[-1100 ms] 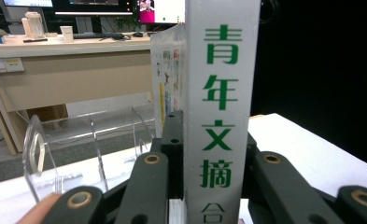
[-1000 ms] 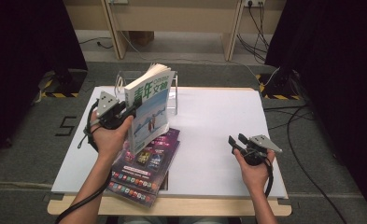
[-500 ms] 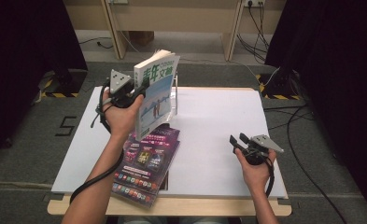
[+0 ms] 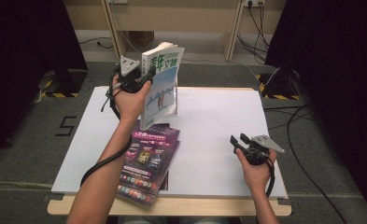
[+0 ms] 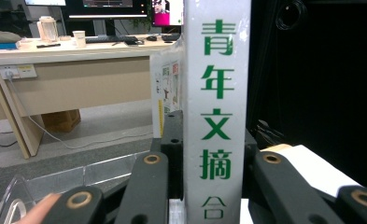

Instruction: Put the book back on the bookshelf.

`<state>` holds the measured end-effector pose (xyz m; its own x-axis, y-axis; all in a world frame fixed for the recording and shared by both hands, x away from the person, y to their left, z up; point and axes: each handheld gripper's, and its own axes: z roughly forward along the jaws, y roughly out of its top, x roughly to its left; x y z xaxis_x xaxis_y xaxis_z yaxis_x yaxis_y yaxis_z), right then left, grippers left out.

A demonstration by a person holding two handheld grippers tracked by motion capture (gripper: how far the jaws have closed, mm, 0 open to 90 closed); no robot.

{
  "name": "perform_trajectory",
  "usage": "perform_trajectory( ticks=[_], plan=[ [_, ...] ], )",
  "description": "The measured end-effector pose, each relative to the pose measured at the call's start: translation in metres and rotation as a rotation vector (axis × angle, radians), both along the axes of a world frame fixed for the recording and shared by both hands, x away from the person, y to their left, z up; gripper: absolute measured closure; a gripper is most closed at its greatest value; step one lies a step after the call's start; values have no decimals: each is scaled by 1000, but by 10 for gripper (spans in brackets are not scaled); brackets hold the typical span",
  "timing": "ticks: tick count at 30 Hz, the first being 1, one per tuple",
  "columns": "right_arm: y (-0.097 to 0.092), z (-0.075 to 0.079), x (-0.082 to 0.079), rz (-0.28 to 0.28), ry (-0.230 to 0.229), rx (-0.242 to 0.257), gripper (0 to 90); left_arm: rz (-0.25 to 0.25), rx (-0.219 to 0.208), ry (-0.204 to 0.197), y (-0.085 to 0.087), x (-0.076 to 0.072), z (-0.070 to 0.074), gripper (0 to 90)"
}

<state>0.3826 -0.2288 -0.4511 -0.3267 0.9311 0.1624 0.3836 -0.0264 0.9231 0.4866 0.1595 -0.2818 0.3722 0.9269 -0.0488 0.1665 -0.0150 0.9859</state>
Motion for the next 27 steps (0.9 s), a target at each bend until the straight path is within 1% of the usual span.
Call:
perform_trajectory(
  ticks=[6,8,9,11,13,16,18,23,27],
  plan=[
    [-1,-1,0,-2,2,0,535,5,-15,9,-3,12,0,737],
    [-1,-2,0,-3,2,-1,534,5,-14,13,-7,16,-1,737],
    [-1,-2,0,-3,2,-1,534,5,-14,13,-7,16,-1,736],
    [-1,-2,0,-1,4,-1,535,7,-16,22,-12,23,-3,736],
    [-1,-2,0,-1,4,-3,535,6,-18,25,-13,25,-4,736],
    [0,-3,1,0,5,-3,535,3,-27,31,-15,32,-7,736],
    [-1,-4,1,0,7,-4,535,1,-26,38,-17,36,-8,736],
    [0,-5,2,4,10,-6,535,6,-38,45,-21,44,-10,735],
    [0,-5,2,3,11,-6,535,12,-33,52,-22,50,-13,735]
  ],
)
